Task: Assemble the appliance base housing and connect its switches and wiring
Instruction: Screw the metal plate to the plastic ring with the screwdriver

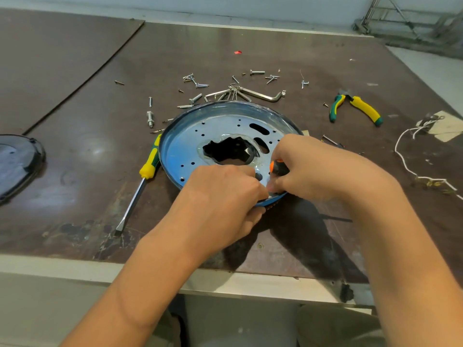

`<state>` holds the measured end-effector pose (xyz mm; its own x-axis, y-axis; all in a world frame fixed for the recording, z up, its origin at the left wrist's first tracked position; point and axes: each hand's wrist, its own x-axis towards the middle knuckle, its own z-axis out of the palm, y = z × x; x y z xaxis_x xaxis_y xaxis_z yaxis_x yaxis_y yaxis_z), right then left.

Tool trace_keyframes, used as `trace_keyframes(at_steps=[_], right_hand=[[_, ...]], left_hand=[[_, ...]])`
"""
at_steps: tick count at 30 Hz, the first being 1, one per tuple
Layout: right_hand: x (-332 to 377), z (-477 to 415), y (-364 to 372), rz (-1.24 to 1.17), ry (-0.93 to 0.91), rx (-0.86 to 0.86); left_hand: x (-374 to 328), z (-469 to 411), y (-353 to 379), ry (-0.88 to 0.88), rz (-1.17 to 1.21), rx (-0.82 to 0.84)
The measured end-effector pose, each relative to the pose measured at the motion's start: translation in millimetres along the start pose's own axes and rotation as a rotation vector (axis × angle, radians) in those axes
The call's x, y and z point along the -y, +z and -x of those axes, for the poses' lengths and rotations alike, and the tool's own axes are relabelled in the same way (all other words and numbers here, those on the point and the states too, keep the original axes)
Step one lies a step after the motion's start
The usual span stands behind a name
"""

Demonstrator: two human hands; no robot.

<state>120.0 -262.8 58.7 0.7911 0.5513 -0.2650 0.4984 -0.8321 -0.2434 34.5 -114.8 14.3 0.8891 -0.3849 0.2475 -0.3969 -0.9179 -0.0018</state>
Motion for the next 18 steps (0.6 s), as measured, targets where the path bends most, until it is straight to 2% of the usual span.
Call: trace_keyframes(at_steps=[18], right_hand=[[5.0, -2.3, 10.5, 0.068, 0.083, -0.091]], left_hand=[[1.5, -0.8, 6.0, 0.001, 0.083, -0.07]])
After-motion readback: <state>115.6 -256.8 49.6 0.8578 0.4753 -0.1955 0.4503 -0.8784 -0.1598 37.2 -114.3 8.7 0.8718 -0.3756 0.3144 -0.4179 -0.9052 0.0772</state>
